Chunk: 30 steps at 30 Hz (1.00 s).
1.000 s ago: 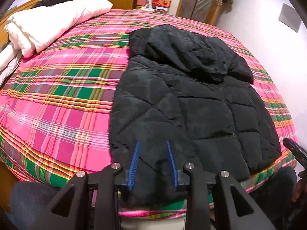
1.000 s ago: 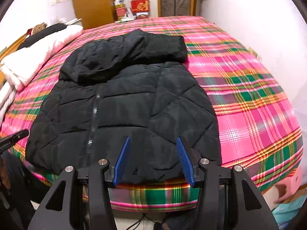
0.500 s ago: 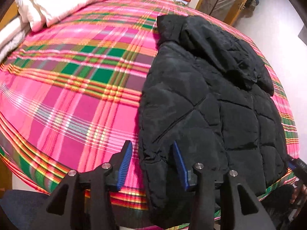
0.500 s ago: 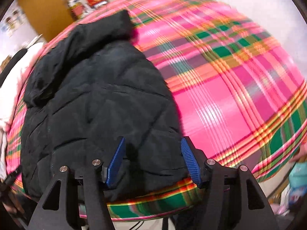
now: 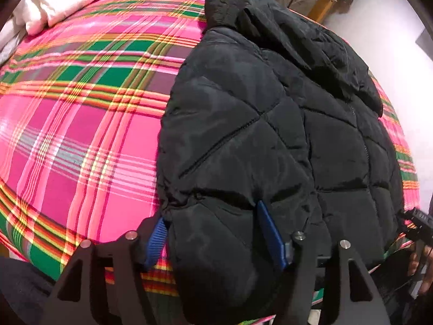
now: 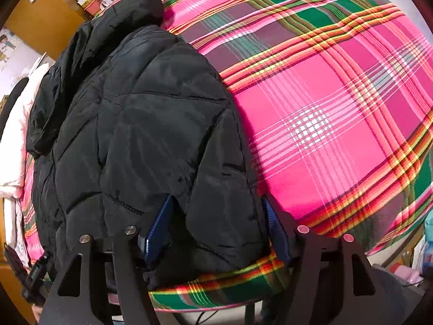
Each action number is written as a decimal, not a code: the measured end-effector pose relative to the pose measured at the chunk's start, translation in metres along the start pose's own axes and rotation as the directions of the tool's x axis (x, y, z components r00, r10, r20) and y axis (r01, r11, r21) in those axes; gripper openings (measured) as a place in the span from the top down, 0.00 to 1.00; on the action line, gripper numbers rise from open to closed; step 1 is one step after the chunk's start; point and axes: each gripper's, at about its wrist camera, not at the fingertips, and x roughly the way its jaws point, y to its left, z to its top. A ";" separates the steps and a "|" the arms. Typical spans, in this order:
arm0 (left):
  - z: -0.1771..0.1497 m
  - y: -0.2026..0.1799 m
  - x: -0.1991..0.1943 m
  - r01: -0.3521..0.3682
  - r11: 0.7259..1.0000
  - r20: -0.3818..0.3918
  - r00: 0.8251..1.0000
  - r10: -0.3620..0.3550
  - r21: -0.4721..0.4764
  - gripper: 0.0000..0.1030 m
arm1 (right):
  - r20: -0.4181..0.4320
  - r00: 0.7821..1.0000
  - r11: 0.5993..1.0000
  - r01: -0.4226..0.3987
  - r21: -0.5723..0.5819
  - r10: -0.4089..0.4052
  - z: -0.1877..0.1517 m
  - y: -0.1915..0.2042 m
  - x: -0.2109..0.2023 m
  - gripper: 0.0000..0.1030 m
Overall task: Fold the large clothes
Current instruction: 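Grasp the jacket hem with the left tool while the right tool grasps the hem too, then lift the hem with both tools and fold it up toward the hood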
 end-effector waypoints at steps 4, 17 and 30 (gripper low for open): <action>0.000 -0.011 0.001 -0.047 0.997 0.010 0.999 0.046 0.053 0.44 | 0.007 1.000 0.999 0.025 -0.049 -0.024 -0.002 0.010 0.000 0.42; 0.012 -0.027 -0.062 0.017 0.995 0.105 0.994 -0.028 0.098 0.87 | 0.110 0.981 0.980 -0.140 -0.142 0.157 -0.022 0.029 -0.067 0.88; 0.019 -0.023 -0.136 0.100 0.990 0.238 0.964 -0.120 0.097 0.88 | 0.192 0.941 0.945 -0.231 -0.232 0.277 -0.033 0.051 -0.120 0.89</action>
